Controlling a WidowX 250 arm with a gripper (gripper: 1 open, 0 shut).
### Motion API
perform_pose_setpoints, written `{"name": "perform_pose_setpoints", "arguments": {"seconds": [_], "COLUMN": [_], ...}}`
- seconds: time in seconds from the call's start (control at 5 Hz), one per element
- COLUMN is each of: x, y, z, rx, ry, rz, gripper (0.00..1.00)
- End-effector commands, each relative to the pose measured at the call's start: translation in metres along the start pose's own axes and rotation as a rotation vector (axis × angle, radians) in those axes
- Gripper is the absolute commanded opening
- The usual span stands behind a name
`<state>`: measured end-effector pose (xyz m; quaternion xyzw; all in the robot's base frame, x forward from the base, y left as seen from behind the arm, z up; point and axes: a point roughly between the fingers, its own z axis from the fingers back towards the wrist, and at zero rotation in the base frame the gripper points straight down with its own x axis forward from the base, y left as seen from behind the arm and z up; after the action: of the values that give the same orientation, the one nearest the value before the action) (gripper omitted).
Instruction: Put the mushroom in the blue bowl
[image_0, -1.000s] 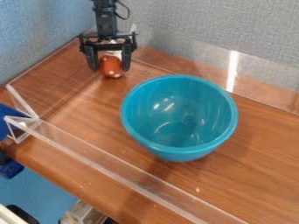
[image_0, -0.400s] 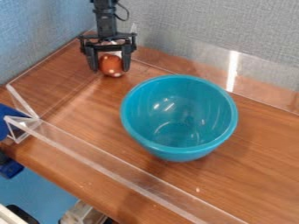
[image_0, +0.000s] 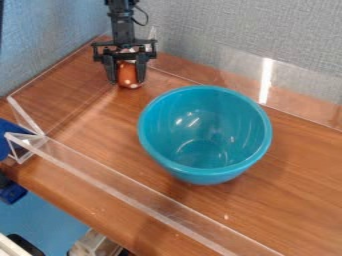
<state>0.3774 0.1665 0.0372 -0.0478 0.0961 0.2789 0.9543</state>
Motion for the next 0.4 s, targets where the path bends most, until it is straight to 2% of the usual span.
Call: {"name": "perform_pose_setpoints", "arguments": {"seconds": [0.0, 0.2], "x": [0.0039, 0.0014], "y": [0.0067, 0.0077], "z": [0.0279, 0.0322], "rx": [-0.017, -0.021], "ry": [-0.08, -0.087], "rz": [0.008, 0.003], "gripper": [0.0, 0.0]}}
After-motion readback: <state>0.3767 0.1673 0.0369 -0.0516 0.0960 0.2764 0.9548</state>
